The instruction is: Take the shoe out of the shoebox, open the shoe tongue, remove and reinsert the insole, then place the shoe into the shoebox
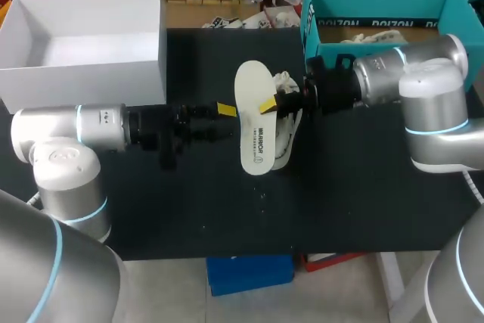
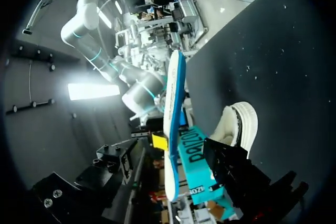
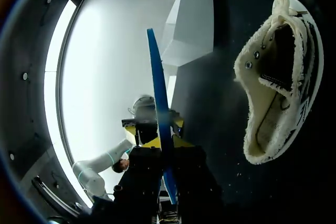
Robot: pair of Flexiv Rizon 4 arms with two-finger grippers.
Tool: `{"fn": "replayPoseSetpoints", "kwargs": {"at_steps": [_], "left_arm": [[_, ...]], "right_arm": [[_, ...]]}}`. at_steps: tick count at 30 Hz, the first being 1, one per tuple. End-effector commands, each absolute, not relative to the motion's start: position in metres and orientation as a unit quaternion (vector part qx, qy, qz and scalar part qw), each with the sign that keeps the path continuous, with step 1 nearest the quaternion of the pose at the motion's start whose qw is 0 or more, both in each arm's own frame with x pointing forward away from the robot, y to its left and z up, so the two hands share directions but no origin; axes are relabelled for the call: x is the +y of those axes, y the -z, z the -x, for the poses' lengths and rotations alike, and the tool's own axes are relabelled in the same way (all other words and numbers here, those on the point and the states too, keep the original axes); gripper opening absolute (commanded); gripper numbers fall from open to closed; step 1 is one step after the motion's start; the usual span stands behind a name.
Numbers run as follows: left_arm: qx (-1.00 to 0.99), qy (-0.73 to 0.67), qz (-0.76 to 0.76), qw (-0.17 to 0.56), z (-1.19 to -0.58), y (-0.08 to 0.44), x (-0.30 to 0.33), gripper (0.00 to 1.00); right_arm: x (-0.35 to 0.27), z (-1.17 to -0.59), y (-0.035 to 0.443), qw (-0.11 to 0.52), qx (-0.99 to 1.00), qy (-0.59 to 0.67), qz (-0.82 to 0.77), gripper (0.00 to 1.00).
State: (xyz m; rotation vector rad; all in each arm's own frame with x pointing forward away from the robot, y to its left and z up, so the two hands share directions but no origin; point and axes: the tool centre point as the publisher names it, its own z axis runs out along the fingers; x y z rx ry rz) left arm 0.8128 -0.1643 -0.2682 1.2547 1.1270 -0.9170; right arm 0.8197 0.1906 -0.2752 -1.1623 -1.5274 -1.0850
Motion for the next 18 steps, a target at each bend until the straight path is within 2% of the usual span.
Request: {"fn": "replayPoseSetpoints", "kwargs": {"at_steps": [1, 11, 18], "left_arm": [[0.478, 0.389, -0.538, 0.574, -0.825, 0.271, -0.179, 0.46], [0.472, 0.39, -0.543, 0.575, -0.835, 0.269, -0.197, 0.38], [0.471, 0.39, -0.544, 0.575, -0.839, 0.27, -0.205, 0.26]], "right_arm": [[0.191, -0.82, 0.275, 0.451, -0.619, 0.438, 0.471, 0.0], [0.191, -0.82, 0.275, 0.451, -0.619, 0.438, 0.471, 0.0], [0.191, -0.82, 0.275, 0.451, -0.619, 0.438, 0.471, 0.0]]}}
